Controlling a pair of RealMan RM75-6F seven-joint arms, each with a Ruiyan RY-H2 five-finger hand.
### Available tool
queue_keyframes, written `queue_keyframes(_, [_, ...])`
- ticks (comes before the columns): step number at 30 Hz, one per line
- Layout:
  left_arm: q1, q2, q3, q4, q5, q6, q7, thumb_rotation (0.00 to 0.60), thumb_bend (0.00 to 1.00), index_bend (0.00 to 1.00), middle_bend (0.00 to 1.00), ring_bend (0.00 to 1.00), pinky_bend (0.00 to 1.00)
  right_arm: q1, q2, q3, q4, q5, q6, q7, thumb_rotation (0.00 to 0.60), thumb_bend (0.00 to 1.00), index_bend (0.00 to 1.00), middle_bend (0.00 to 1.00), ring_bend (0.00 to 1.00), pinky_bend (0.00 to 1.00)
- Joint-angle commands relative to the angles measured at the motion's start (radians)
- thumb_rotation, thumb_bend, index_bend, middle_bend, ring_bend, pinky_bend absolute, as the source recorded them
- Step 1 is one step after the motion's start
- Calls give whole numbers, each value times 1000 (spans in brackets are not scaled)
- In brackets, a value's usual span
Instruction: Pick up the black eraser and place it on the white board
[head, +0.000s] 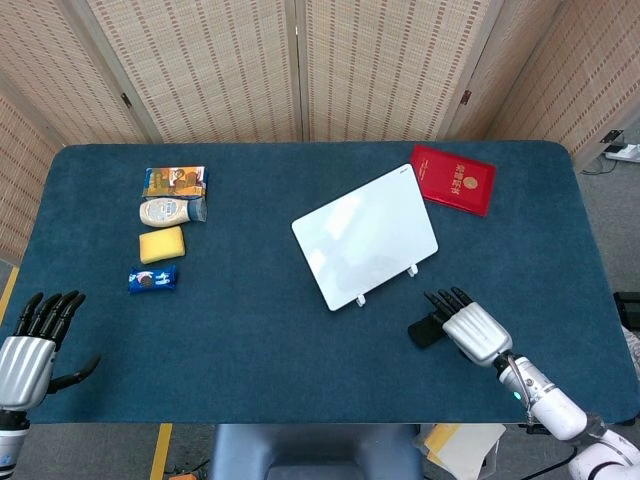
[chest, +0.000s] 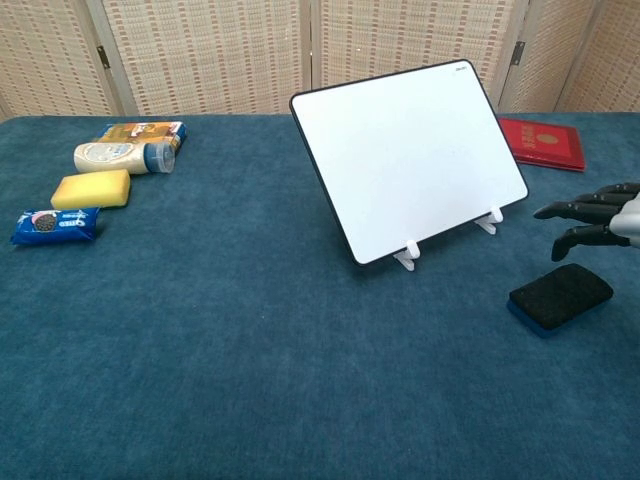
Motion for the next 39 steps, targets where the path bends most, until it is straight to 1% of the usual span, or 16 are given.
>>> queue_keyframes(1, [-1, 0, -1, 2, -5, -4, -2, 482, 290, 98, 137, 123, 81, 21, -60, -11, 82, -24, 12, 68, 600, 232, 222, 45, 84, 127])
queue_keyframes(3, [-2, 0, -2, 2, -11, -9, -1, 482, 289, 98, 137, 123, 80, 24, -90, -17, 126, -33, 25, 98, 600, 232, 222, 48, 98, 142])
queue_keyframes(9, [-2, 0, -6, 4, -18, -9, -4, 482, 290, 49, 137, 123, 75, 44, -156, -35, 220, -49, 33, 193, 600, 231, 222, 58, 111, 161])
queue_keyframes(16, [-2, 4, -5, 4, -21, -12, -9, 480, 289, 23, 137, 123, 72, 62, -187, -40, 263, -45, 36, 211, 600, 230, 230, 68, 122, 170])
queue_keyframes(20, [-4, 7, -3, 4, -22, -17, -15, 482, 290, 0, 137, 123, 70, 64, -198, -41, 277, -37, 44, 218, 600, 231, 315, 112, 159, 207])
queue_keyframes(24, [-6, 6, -3, 5, -27, -24, -15, 485, 290, 0, 137, 123, 70, 64, -217, -38, 299, -28, 58, 218, 600, 231, 442, 209, 223, 276])
queue_keyframes(29, [-6, 6, -5, 5, -34, -27, -13, 485, 290, 0, 137, 123, 70, 67, -235, -41, 325, -18, 61, 214, 600, 231, 538, 282, 279, 335])
queue_keyframes(33, [-5, 6, -7, 6, -37, -27, -14, 486, 289, 0, 137, 123, 70, 52, -228, -21, 327, -19, 140, 256, 600, 231, 573, 310, 310, 369])
queue_keyframes(36, [-6, 4, -6, 6, -40, -32, -7, 485, 290, 0, 137, 123, 70, 27, -194, 13, 293, -5, 237, 333, 600, 231, 579, 315, 323, 382])
queue_keyframes(39, [-4, 0, -8, 4, -41, -26, 9, 489, 290, 0, 129, 123, 70, 8, -189, 49, 290, -1, 328, 361, 600, 231, 595, 329, 328, 388])
